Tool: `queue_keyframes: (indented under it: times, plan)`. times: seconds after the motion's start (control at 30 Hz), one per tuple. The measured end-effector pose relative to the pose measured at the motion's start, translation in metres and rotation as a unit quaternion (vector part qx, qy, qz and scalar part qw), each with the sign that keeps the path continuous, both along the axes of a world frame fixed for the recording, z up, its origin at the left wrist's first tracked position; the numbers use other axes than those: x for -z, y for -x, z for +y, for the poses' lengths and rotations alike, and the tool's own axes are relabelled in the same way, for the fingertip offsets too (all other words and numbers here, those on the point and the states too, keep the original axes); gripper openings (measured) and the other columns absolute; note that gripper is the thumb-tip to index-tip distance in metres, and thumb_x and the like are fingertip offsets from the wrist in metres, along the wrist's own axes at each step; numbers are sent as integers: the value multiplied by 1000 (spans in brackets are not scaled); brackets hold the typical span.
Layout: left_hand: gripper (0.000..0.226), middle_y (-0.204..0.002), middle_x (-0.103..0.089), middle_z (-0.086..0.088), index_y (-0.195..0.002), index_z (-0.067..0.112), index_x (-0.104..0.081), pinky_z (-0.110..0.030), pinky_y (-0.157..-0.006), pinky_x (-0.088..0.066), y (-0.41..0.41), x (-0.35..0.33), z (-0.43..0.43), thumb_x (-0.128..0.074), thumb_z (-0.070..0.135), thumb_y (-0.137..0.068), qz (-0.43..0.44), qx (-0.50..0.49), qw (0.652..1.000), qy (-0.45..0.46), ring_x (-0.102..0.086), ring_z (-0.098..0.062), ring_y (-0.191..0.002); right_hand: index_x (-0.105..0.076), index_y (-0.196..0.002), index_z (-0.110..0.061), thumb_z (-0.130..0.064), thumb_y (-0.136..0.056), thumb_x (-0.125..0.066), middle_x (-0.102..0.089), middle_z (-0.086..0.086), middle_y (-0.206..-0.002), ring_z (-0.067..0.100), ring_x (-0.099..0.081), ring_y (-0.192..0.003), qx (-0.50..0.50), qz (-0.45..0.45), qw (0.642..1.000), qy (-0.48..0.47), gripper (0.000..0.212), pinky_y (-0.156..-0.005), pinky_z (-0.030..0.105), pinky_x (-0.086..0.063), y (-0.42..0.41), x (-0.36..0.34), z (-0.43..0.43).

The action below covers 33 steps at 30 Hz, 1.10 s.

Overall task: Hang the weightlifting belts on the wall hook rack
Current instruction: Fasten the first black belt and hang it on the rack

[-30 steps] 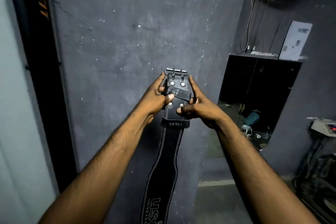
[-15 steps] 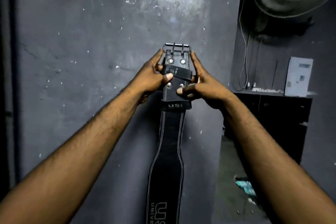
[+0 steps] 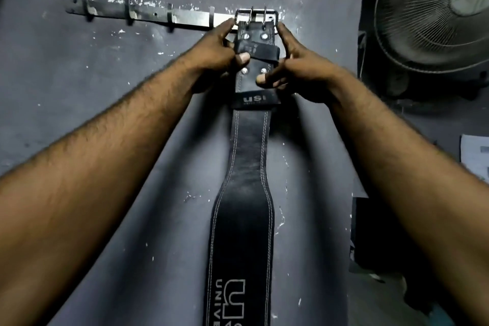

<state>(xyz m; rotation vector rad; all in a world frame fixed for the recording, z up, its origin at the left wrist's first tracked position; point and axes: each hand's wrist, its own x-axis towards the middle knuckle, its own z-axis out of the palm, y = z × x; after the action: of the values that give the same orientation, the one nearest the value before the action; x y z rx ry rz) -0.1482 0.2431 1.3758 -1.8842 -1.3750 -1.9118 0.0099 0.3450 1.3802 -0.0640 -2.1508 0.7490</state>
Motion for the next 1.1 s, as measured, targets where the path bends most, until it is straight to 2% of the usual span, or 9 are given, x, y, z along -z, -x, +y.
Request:
queue_keyframes:
  times: [0.17,0.27,0.43,0.5,0.6,0.73,0.8,0.93,1.1]
  plan:
    - [41,-88,-61,6,-120,30,-58,-14,-57,-41,14,-25,12,-55,-3,-96,-6,-4,1000,23,-55,1,-63,-33,-143,-47,19,-79,-63,-66,17,-117,12,-53,-55,-12,-7,1000,-15,97,-47,21,-39,14,-17,5]
    - [37,-81,-57,6,-115,30,-61,-15,-56,-41,15,-20,10,-56,-2,-96,-12,-32,998,49,-51,-2,-64,-41,-136,-40,21,-78,-62,-65,8,-115,14,-53,-59,-32,-4,999,5,87,-51,22,-39,20,-11,10]
    - [53,-85,-59,6,-140,24,-52,-14,-49,-42,22,26,12,-61,0,-93,-19,-46,999,20,-54,0,-60,-11,-157,-34,15,-85,-61,-48,-6,-138,19,-52,-75,-35,60,993,93,101,-55,27,-39,32,31,19]
    - [48,-74,-60,10,-137,17,-58,-12,-54,-41,24,48,15,-62,0,-92,-15,-47,999,-15,-50,4,-55,-11,-158,-25,7,-85,-68,-49,0,-132,17,-55,-73,2,119,986,118,99,-54,25,-40,38,47,19]
    - [54,-52,-59,17,-138,15,-57,-14,-63,-47,23,88,15,-63,-2,-87,-15,-55,998,-27,-51,6,-52,-33,-147,-15,-15,-72,-84,-58,4,-100,3,-55,-58,51,172,975,133,90,-57,21,-41,46,76,14]
    - [60,-82,-63,-1,-137,20,-61,-35,-89,-54,27,143,14,-69,7,-78,-54,-46,997,1,-61,-16,-84,-53,-119,-12,-15,-80,-80,-64,8,-107,20,-66,-87,67,227,950,205,48,-77,33,-54,51,140,6]
    - [57,-93,-69,-2,-133,18,-63,-42,-101,-54,27,175,12,-70,17,-77,-75,-48,996,13,-64,-17,-92,-56,-108,-14,-15,-88,-74,-65,11,-104,18,-64,-83,64,251,937,236,27,-76,30,-53,52,178,2]
    - [51,-118,-73,-5,-125,12,-68,-44,-106,-50,25,229,1,-64,39,-82,-97,-54,994,-1,-68,-17,-112,-57,-114,-6,-17,-95,-66,-70,6,-95,5,-67,-77,34,225,933,279,23,-72,19,-54,51,248,-14]
    - [57,-119,-73,-4,-124,23,-61,-47,-102,-53,27,284,-1,-74,40,-71,-82,-26,987,137,-69,-24,-111,-66,-111,-10,-39,-89,-69,-75,13,-108,34,-71,-103,78,126,961,232,37,-94,53,-55,46,287,-20]
